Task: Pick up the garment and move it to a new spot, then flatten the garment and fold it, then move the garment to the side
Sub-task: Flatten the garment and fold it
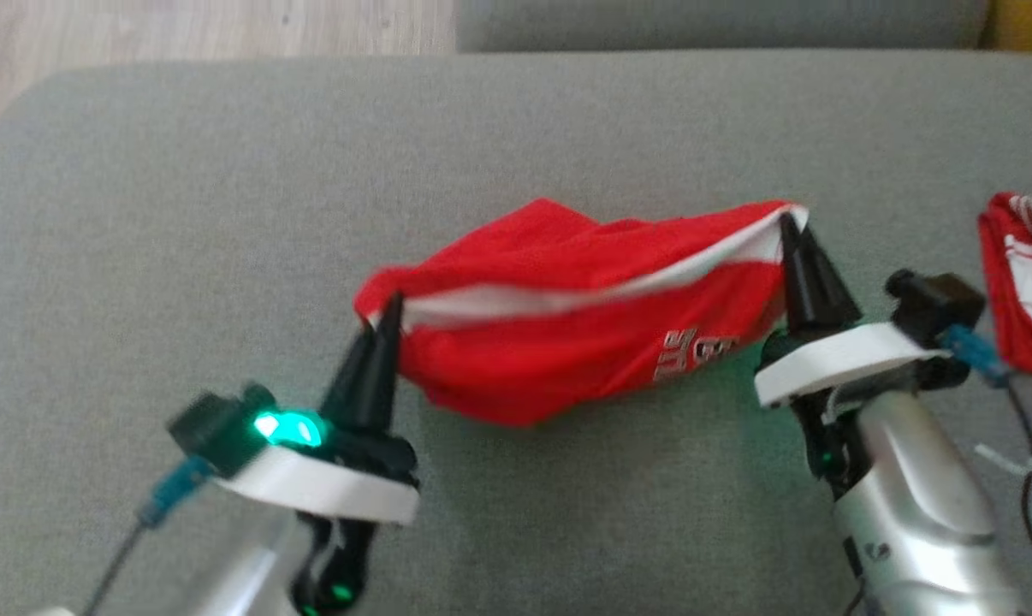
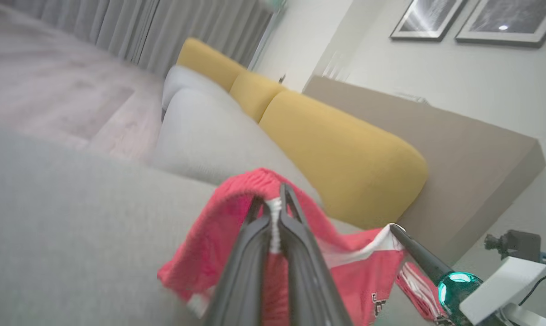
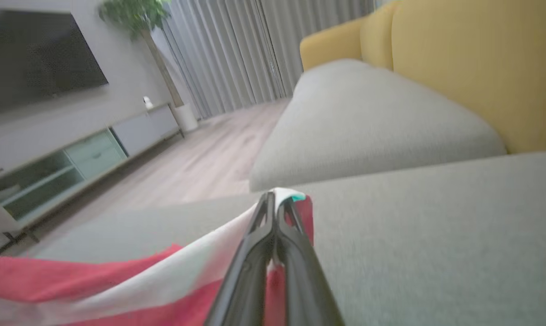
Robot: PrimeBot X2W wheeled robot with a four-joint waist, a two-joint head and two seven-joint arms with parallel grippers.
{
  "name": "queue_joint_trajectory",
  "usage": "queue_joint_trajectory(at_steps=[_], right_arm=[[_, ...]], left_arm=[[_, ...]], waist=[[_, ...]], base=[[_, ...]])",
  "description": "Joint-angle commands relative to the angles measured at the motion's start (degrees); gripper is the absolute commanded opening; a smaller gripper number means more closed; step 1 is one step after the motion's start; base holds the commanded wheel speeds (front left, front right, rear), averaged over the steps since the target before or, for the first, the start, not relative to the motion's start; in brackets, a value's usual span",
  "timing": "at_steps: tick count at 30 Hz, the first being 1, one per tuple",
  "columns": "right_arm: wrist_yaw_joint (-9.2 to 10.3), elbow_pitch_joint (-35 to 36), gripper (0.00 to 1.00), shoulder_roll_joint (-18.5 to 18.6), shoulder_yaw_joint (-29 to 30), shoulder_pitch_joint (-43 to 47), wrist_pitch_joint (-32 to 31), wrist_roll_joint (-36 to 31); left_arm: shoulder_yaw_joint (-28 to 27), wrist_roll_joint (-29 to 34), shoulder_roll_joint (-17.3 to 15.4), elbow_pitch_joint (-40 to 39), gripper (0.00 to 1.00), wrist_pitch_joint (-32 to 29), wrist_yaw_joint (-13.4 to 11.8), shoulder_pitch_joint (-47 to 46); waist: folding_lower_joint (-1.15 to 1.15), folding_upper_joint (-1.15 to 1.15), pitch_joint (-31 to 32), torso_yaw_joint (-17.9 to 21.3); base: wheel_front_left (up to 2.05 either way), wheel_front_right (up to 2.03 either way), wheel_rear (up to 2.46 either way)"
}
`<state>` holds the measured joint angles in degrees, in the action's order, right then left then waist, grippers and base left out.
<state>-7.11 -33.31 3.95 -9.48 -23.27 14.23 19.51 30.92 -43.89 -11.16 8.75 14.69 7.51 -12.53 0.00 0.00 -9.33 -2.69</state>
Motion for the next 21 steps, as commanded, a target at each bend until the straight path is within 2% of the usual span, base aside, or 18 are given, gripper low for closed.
queue_joint_trajectory(at_steps=[1, 6, 9, 12, 17, 21], right_arm=[[-0.37, 4.9, 0.0, 0.6, -1.5, -1.9, 0.7, 2.8], [-0.37, 13.5, 0.0, 2.7, -2.2, -4.7, 0.4, 8.5], [-0.37, 18.6, 0.0, 4.1, -1.5, -6.6, -1.1, 11.2], [-0.37, 23.8, 0.0, 5.4, -0.2, -8.4, -3.9, 12.8], [-0.37, 30.0, 0.0, 6.8, 2.2, -11.2, -9.0, 13.2], [-0.37, 33.1, 0.0, 7.5, 4.2, -13.8, -13.6, 11.9]], left_arm=[[-2.5, -0.8, -3.1, -3.5, 0.0, 0.3, 0.0, -5.0], [0.1, -4.7, -10.4, -5.9, 0.0, 0.0, 0.0, -12.3], [1.2, -7.4, -14.6, -7.2, 0.0, -2.5, 0.0, -17.7], [0.9, -10.0, -17.2, -8.7, 0.0, -5.9, 0.0, -22.3], [0.7, -12.7, -19.4, -10.9, 0.0, -11.6, -0.1, -27.5], [-0.3, -16.5, -19.0, -11.3, 0.0, -16.8, -2.1, -31.2]], waist=[[0.0, 0.0, 3.0, 0.8], [0.0, 0.0, 7.0, 1.9], [0.0, 0.0, 8.7, 2.5], [0.0, 0.0, 9.7, 3.1], [0.0, 0.0, 9.2, 3.7], [0.0, 0.0, 6.6, 4.0]], base=[[0.0, 0.0, 0.0], [0.0, 0.0, 0.0], [0.0, 0.0, 0.0], [0.0, 0.0, 0.0], [0.0, 0.0, 0.0], [0.0, 0.0, 0.0]])
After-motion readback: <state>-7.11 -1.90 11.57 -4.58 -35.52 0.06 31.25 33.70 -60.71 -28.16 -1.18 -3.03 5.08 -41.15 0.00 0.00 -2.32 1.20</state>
